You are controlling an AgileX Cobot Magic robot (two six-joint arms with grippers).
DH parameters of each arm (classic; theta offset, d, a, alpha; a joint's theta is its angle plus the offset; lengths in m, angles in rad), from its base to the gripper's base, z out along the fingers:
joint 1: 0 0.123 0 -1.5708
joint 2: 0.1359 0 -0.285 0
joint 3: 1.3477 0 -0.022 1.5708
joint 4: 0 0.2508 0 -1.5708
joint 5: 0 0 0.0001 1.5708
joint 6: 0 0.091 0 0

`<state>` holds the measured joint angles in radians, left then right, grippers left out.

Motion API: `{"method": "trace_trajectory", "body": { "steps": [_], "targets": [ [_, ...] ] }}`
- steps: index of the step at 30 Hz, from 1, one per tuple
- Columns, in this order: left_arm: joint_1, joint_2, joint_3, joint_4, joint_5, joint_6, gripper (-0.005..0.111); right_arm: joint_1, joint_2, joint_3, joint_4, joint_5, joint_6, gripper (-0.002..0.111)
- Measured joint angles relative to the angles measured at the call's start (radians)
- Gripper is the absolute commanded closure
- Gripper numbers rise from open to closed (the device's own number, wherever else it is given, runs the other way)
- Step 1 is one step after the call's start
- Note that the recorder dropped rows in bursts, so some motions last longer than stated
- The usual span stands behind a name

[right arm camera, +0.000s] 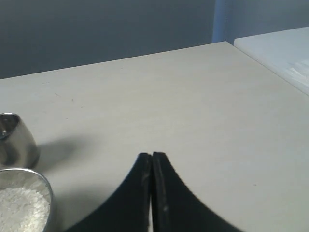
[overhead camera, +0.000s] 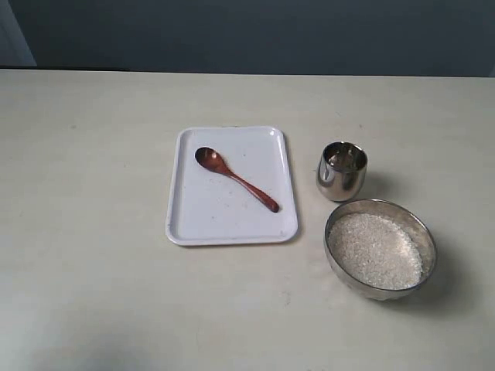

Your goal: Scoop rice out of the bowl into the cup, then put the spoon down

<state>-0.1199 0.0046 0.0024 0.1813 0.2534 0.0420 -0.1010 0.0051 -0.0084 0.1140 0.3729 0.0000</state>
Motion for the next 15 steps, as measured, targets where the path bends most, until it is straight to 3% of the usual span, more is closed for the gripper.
{"method": "trace_trajectory", "body": {
  "steps": [15],
  "targets": [
    [0.0, 0.0, 0.0, 0.0, 0.0, 0.0, 0.106, -0.013, 0.0, 0.0, -0.001, -0.002, 0.022, 0.108]
  ]
}}
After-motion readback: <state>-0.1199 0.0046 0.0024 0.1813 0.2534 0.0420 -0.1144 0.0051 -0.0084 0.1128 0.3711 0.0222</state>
